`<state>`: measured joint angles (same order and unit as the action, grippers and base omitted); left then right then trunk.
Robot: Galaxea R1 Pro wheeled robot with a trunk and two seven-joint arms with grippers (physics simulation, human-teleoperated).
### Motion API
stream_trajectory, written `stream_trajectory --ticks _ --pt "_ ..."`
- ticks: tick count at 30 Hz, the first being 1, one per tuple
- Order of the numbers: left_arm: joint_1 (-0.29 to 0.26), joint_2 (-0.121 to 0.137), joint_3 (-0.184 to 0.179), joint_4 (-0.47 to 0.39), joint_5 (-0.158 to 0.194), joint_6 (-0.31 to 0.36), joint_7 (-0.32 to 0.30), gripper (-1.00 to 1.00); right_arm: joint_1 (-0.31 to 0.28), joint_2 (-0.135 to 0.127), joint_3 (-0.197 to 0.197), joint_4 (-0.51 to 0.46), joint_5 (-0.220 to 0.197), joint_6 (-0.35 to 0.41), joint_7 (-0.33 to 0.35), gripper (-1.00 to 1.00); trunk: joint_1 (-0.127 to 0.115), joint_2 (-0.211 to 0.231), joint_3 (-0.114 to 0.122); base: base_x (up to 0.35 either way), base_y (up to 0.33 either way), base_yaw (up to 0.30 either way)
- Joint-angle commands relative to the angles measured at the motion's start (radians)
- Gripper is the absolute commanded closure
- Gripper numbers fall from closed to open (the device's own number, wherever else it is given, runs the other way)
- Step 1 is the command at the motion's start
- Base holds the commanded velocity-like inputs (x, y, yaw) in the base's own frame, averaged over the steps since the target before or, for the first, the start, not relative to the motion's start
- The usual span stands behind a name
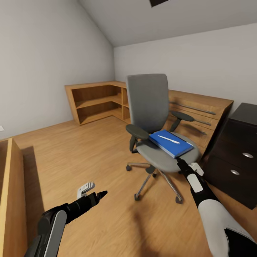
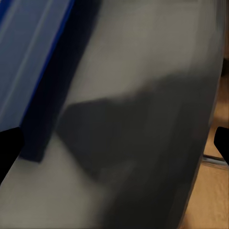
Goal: In the bedroom, organize the workspace by keeping the computer under the desk, ensuring the monitor is on the desk, placing the keyboard on the desk next to the monitor, placing the mouse on the desk next to the keyboard, moving the folder from the swivel chair onto the desk next to the mouse, stacking the notebook on top of the folder with the pen on top of the notebook, and positioning the swivel chair next to the desk.
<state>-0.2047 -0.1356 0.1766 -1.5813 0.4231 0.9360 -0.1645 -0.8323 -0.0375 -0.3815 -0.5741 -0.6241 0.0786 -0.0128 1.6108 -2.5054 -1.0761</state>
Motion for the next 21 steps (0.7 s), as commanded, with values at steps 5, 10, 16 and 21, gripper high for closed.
stream_trajectory --ticks 5,10,16,21 --pt "-0.001 -0.001 0.003 0.000 -0.007 0.006 -0.010 -1.00 -0.001 0.001 0.001 -0.003 -0.014 0.005 0.002 -1.00 0.000 0.000 -0.001 0.286 0.000 0.000" --pt "-0.001 -0.001 0.003 0.000 -0.007 0.005 -0.010 -1.00 -0.001 0.001 0.001 -0.003 -0.014 0.005 0.002 -1.00 0.000 0.000 -0.001 0.286 -0.075 0.000" --pt "-0.001 -0.001 0.003 0.000 -0.007 0.006 -0.010 -1.00 -0.001 0.001 0.001 -0.003 -0.014 0.005 0.002 -1.00 0.000 0.000 -0.001 0.180 -0.141 0.000" --pt "-0.001 -0.001 0.003 0.000 -0.007 0.006 -0.010 -1.00 -0.001 0.000 0.001 -0.004 -0.011 0.004 0.002 -1.00 0.000 0.000 -0.001 -0.066 -0.020 0.000"
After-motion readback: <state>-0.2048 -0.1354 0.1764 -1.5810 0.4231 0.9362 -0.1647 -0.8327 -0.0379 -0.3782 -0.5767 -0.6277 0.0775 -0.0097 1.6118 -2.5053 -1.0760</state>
